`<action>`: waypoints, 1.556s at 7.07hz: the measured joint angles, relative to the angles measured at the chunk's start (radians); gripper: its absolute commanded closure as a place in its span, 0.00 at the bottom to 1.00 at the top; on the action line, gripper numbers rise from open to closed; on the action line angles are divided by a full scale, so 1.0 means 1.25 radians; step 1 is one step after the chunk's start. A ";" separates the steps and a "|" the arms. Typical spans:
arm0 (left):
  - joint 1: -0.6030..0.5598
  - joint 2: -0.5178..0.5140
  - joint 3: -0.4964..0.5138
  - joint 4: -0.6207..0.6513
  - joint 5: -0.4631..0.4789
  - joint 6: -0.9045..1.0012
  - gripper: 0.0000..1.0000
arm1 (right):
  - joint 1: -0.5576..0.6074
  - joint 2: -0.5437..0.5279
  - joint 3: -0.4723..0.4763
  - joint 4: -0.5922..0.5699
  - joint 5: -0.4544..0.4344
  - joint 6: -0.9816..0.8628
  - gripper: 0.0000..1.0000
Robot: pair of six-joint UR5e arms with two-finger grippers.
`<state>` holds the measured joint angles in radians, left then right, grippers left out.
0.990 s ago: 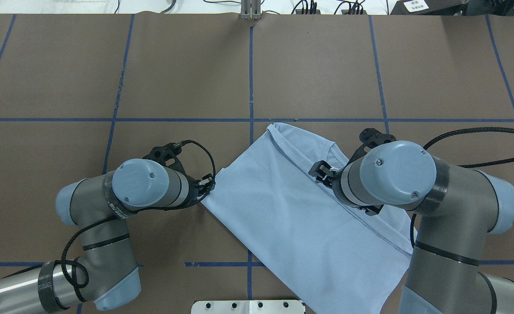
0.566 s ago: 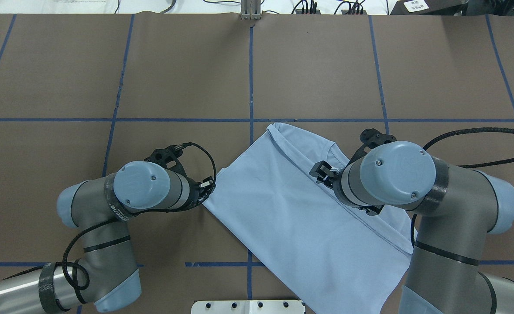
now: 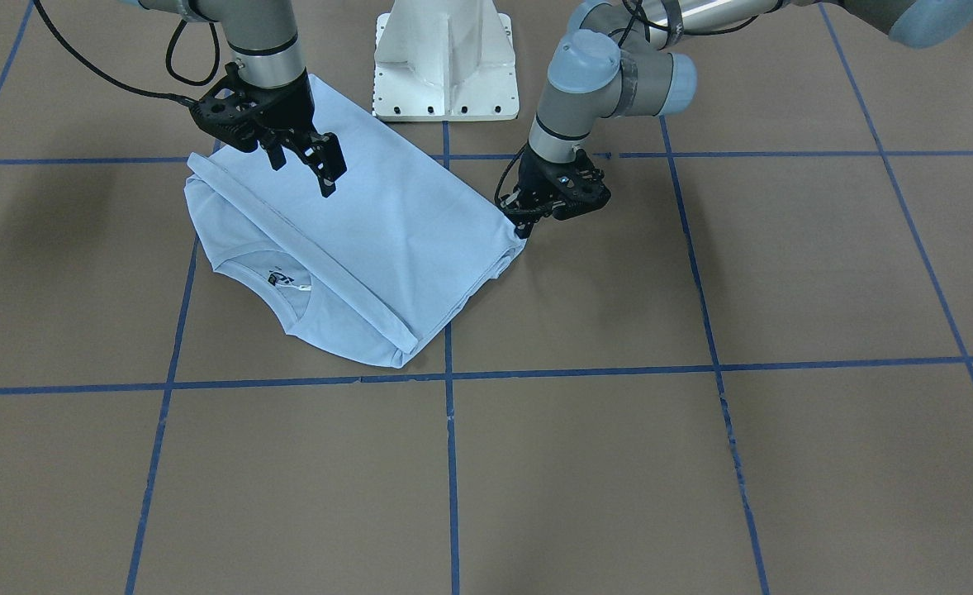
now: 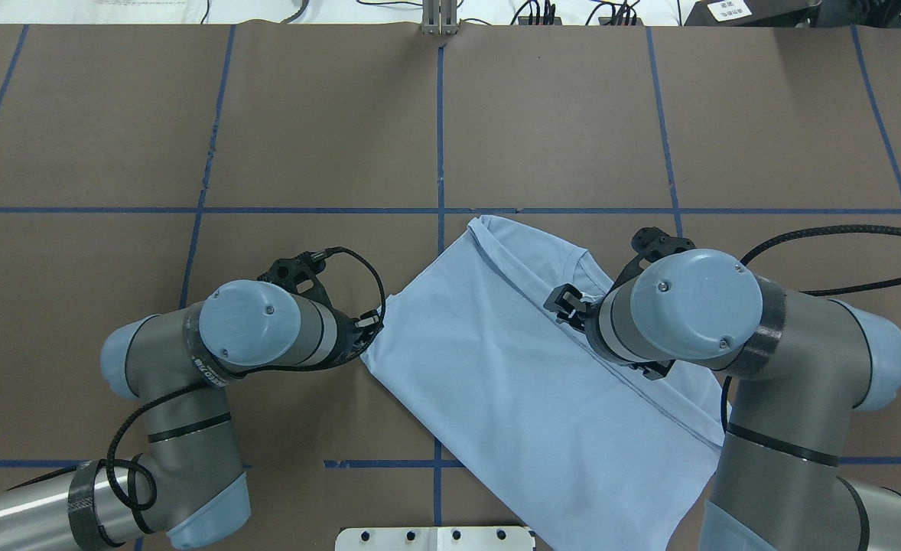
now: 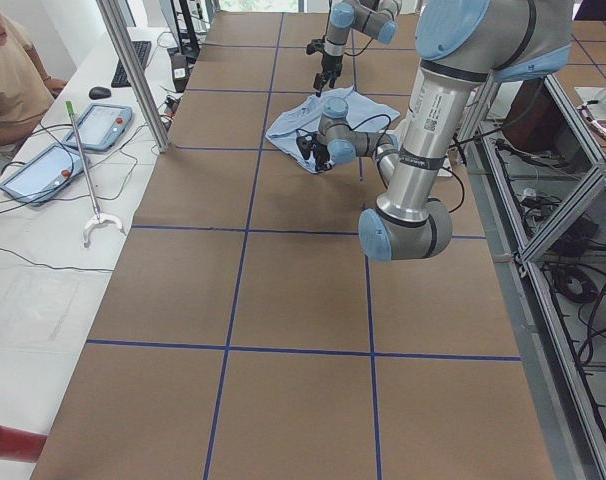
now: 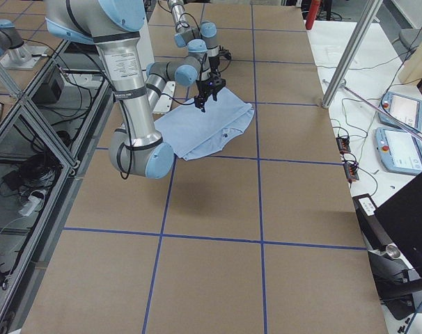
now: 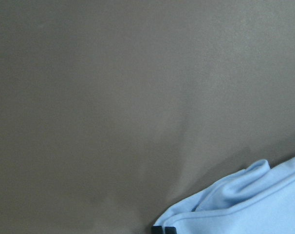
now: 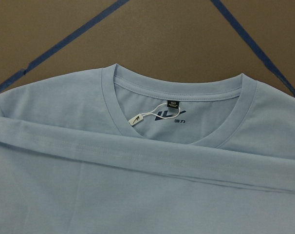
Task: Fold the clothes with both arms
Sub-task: 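Rotate the shirt square with the right gripper while the left gripper pulls its far corner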
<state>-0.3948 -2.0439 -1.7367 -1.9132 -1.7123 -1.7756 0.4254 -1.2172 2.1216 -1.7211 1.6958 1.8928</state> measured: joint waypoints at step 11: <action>-0.326 -0.331 0.650 -0.408 0.040 0.271 0.49 | -0.004 0.018 -0.085 0.244 -0.040 -0.010 0.00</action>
<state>-0.8018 -2.4578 -0.9238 -2.4236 -1.6626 -1.4373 0.4205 -1.1952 2.0158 -1.4166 1.6462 1.8800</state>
